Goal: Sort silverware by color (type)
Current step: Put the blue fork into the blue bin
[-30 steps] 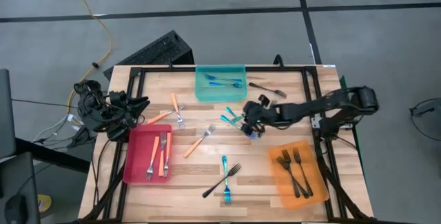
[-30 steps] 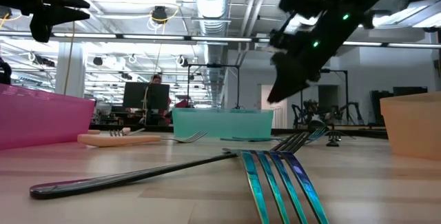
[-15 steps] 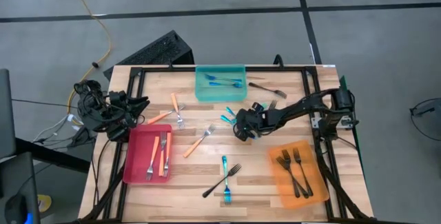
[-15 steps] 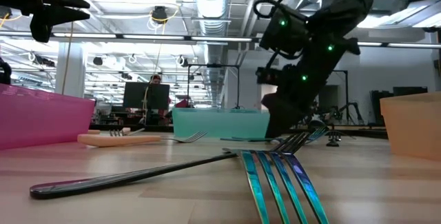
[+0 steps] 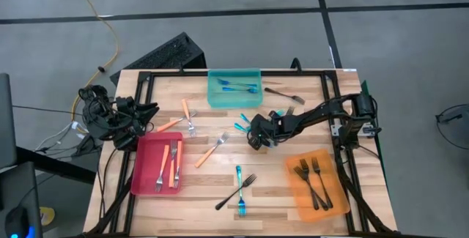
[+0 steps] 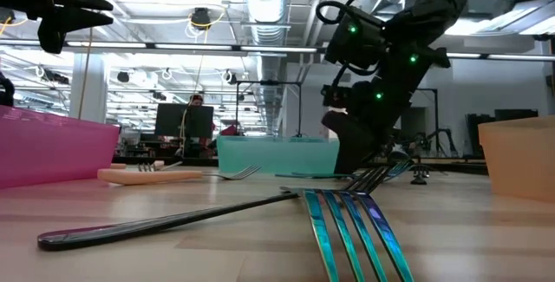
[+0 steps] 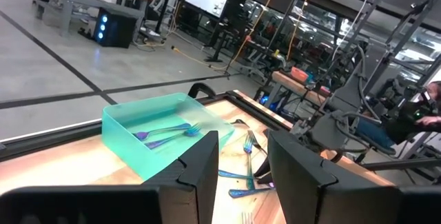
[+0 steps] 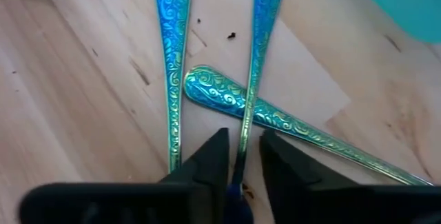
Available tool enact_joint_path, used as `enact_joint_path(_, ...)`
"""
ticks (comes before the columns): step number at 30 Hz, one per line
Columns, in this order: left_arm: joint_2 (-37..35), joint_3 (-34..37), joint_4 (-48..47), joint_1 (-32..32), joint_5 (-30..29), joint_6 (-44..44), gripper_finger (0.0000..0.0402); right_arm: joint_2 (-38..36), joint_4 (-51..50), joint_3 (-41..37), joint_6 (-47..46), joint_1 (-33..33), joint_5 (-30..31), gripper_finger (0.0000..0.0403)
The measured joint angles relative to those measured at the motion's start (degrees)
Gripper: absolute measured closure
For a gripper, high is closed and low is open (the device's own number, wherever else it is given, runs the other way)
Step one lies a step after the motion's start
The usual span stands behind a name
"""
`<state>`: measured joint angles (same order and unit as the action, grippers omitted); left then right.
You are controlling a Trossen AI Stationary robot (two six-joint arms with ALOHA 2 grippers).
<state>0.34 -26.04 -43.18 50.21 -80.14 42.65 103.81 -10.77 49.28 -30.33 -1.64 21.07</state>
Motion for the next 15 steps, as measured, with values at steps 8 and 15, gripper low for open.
enact_joint_path(8, 0.0, 0.0, 0.0, 0.0, 0.0, 0.0, 0.0289, 0.0, 0.0, -0.1, -1.1, 0.0, -0.3, 0.0383)
enact_joint_path(15, 0.0, 0.0, 0.0, 0.0, 0.0, 0.0, 0.0289, -0.5, 0.8, -0.3, -1.2, 0.2, -0.2, 0.0383)
